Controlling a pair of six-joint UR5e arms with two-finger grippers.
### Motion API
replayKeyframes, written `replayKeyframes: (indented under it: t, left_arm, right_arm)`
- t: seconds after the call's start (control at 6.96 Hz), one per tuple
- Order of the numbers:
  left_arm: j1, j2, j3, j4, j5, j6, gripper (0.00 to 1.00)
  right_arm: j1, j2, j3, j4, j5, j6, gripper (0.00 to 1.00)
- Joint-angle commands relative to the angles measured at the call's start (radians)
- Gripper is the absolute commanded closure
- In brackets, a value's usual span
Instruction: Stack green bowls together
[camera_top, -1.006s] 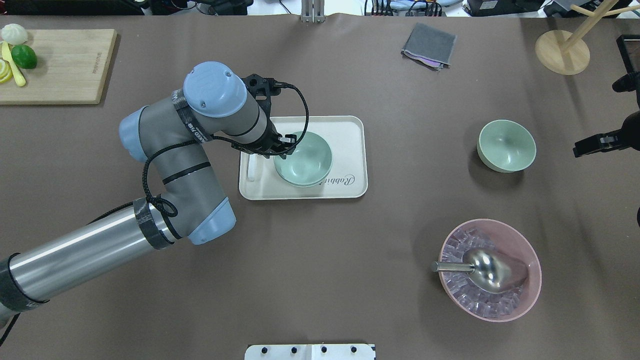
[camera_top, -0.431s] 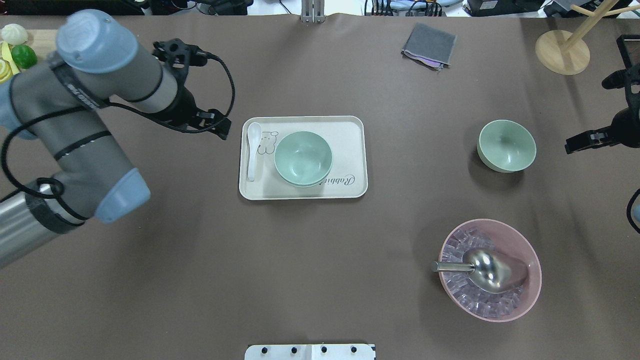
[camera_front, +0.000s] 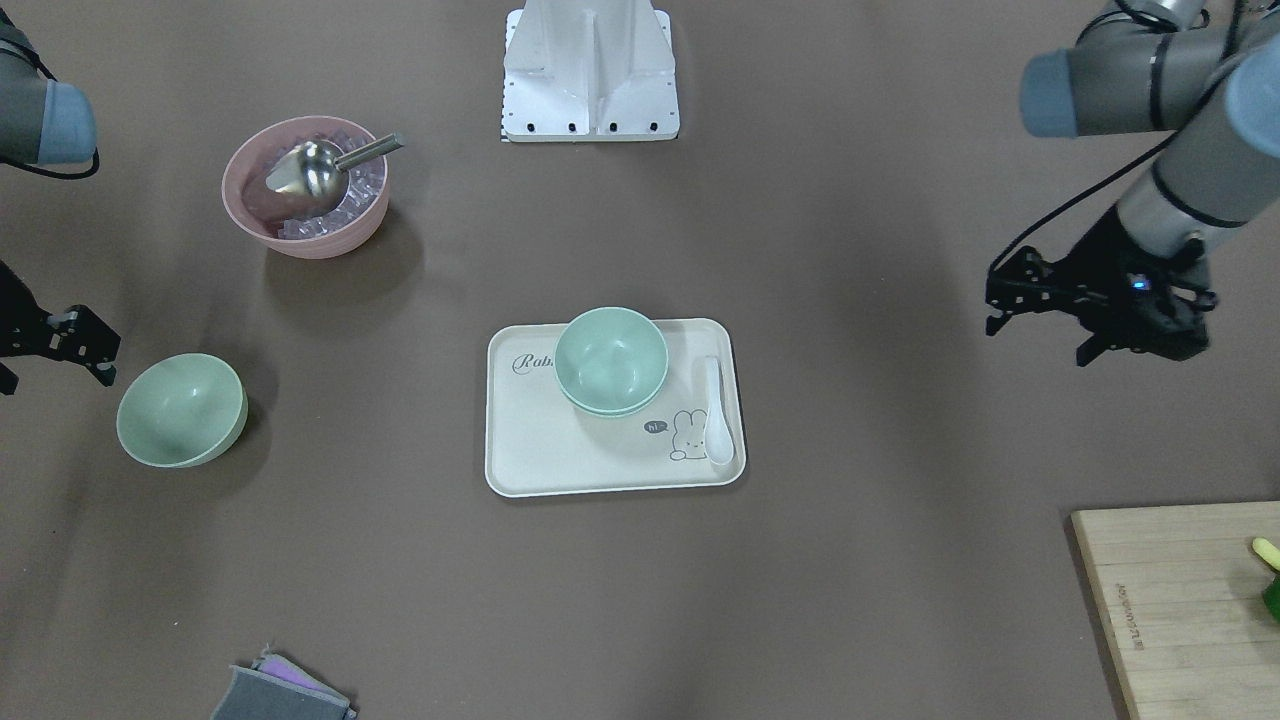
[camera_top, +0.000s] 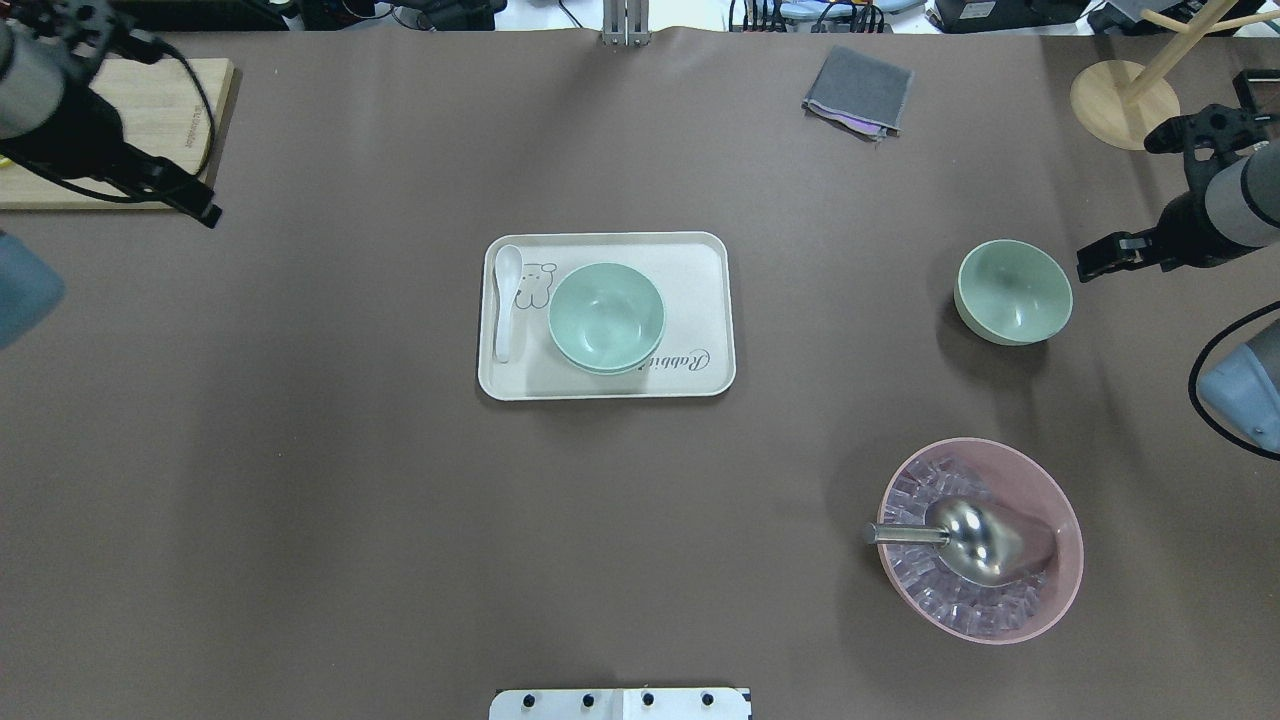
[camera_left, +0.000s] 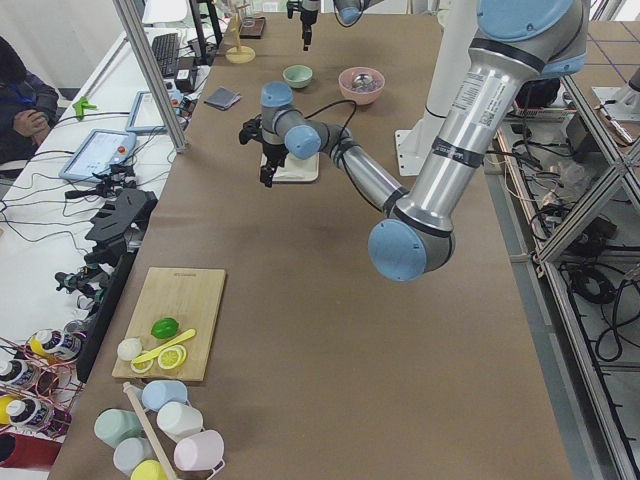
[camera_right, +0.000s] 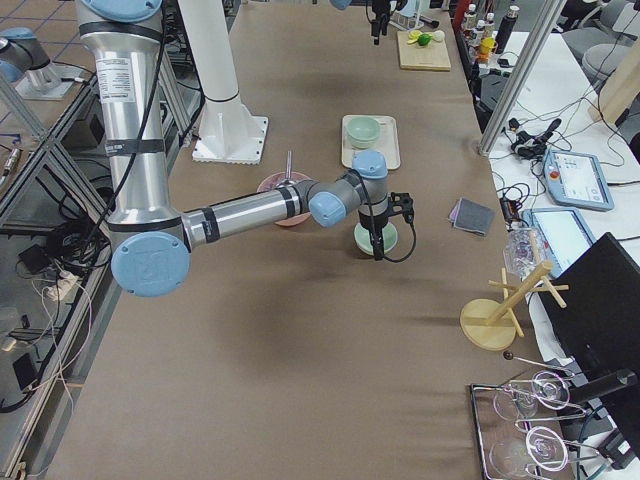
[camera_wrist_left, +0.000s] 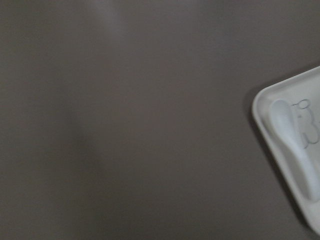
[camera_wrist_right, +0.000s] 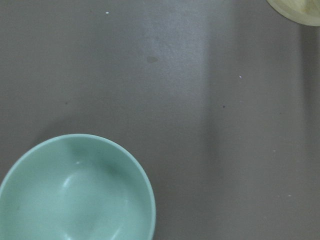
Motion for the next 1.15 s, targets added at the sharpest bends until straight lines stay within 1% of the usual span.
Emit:
replayKeyframes:
  t: [0.0, 0.29, 0.58, 0.72, 0.86, 1.01]
  left_arm:
    - [-0.079, 0.110, 0.018, -0.044, -0.038, 0.039, 0.00]
    - [-0.087, 0.128, 0.059, -0.048, -0.040, 0.039, 0.00]
    - [-0.087, 0.129, 0.057, -0.050, -0.037, 0.040, 0.00]
    - [-0.087, 0.130, 0.058, -0.063, -0.037, 0.040, 0.00]
    - [-0.087, 0.129, 0.055, -0.065, -0.037, 0.040, 0.00]
    - [-0.090, 0.129, 0.055, -0.065, -0.037, 0.039, 0.00]
  right_arm:
    - [-0.035, 0.064, -0.048, 0.000, 0.002, 0.093, 0.03]
    - [-0.055, 0.058, -0.053, 0.001, -0.006, 0.145, 0.17]
    - [-0.060, 0.038, -0.051, 0.002, -0.009, 0.147, 0.33]
    - [-0.060, 0.019, -0.051, 0.017, -0.013, 0.145, 0.37]
    - [-0.067, -0.017, -0.097, 0.141, -0.015, 0.147, 0.39]
    - [-0.067, -0.015, -0.140, 0.223, -0.015, 0.148, 0.43]
